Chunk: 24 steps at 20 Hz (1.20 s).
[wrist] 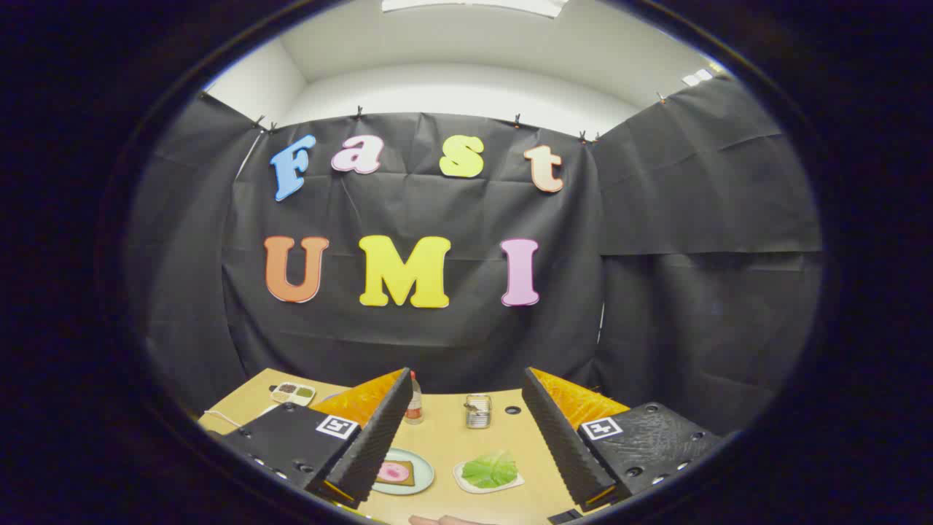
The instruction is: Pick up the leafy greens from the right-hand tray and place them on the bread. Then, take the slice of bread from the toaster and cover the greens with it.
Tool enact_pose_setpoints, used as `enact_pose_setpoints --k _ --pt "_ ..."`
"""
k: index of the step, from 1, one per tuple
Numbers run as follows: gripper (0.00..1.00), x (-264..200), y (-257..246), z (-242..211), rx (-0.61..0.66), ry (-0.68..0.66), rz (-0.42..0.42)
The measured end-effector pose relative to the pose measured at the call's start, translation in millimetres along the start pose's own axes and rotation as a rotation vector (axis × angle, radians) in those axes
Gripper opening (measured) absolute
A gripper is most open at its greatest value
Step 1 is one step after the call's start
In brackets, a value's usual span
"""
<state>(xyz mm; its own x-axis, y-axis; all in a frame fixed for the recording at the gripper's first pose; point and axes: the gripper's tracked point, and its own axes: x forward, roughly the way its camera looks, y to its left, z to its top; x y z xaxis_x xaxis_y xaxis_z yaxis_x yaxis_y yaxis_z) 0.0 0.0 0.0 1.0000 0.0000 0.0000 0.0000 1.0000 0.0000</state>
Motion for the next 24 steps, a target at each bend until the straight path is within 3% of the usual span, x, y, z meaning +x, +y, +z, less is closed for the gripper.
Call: enact_pose_setpoints --k 6,14,18,24 --pt "0.95 2 -23 6 0.008 -0.016 -0.022" --pt "0.95 31 -47 1 0.019 -0.01 0.032" --pt "0.95 60 -65 -23 0.003 0.018 0.046" --pt "0.95 109 -83 -98 -0.03 0.143 0.121"
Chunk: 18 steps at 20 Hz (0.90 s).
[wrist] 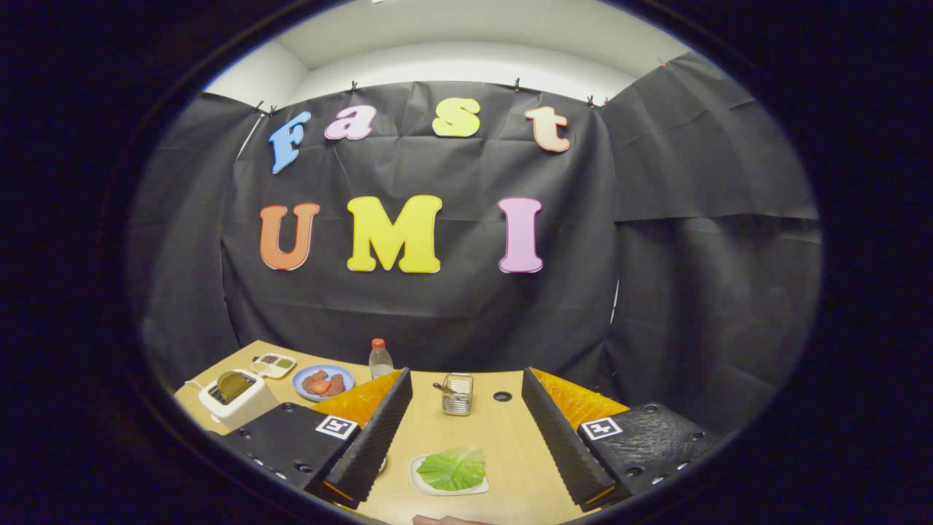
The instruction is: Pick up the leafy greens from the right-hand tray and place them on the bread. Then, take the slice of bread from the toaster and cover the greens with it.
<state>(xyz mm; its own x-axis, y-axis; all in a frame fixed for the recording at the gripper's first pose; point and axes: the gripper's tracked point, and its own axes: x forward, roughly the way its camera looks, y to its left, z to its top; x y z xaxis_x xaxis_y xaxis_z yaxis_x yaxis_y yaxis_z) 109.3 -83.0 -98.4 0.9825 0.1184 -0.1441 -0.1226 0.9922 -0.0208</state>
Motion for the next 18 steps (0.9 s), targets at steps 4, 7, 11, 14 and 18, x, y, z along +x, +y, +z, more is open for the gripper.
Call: enact_pose_setpoints --k 4,7,11,14,18 --pt "0.95 40 -11 -57 0.004 0.127 0.036" --pt "0.95 70 -18 -112 0.02 0.26 0.042" --pt "0.95 104 -24 -186 0.028 0.439 0.043" --pt "0.94 122 -21 -220 0.016 0.538 0.061" --pt "0.92 137 -18 -264 0.016 0.691 0.068"
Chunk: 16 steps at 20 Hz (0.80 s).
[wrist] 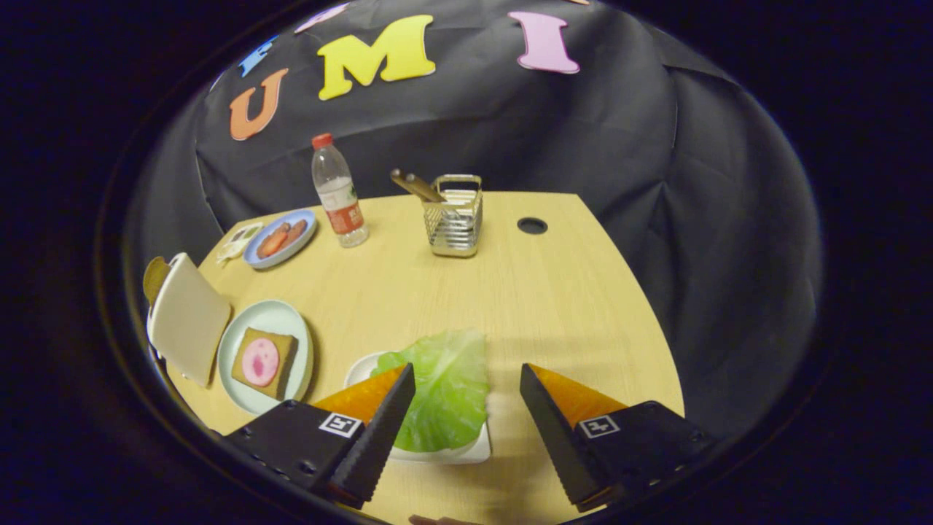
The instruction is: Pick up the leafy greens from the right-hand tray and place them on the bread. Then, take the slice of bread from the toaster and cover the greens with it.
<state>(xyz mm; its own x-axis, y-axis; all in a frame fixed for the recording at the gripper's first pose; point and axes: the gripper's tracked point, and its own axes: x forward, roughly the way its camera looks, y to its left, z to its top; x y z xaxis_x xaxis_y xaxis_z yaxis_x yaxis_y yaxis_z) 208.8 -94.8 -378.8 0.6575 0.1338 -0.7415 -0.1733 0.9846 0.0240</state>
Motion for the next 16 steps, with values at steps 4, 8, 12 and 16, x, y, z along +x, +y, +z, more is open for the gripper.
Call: enact_pose_setpoints --k 4,8,12,16 --pt "0.86 25 1 -6 -0.011 0.069 0.01" --pt "0.78 41 7 -14 -0.057 0.137 0.029" --pt "0.41 38 11 -11 -0.051 0.137 0.022" --pt "0.14 38 10 -15 -0.029 0.163 -0.006"
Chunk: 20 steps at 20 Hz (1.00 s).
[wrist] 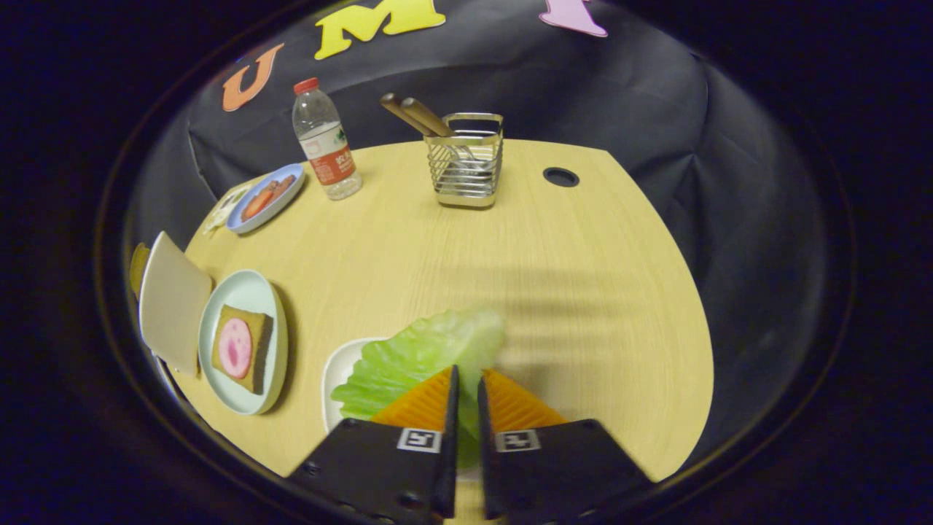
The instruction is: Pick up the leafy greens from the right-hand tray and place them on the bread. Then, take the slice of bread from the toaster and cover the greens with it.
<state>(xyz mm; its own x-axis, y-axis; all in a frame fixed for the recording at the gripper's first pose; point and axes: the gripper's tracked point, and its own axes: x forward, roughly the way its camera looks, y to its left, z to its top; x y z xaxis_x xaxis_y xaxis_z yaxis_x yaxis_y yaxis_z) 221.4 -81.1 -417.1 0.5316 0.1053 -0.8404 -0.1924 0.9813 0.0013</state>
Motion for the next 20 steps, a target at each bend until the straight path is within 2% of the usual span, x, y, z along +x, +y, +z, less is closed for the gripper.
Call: enact_pose_setpoints --k 1,2,4,14,20 --pt "0.05 -4 2 -1 0.012 0.003 0.005" --pt "0.06 -3 3 -1 0.011 -0.004 0.005" --pt "0.0 -11 1 -1 0.014 -0.007 -0.016" --pt "0.0 -97 29 14 0.004 -0.128 -0.035" --pt "0.0 -148 87 26 -0.035 -0.196 -0.042"
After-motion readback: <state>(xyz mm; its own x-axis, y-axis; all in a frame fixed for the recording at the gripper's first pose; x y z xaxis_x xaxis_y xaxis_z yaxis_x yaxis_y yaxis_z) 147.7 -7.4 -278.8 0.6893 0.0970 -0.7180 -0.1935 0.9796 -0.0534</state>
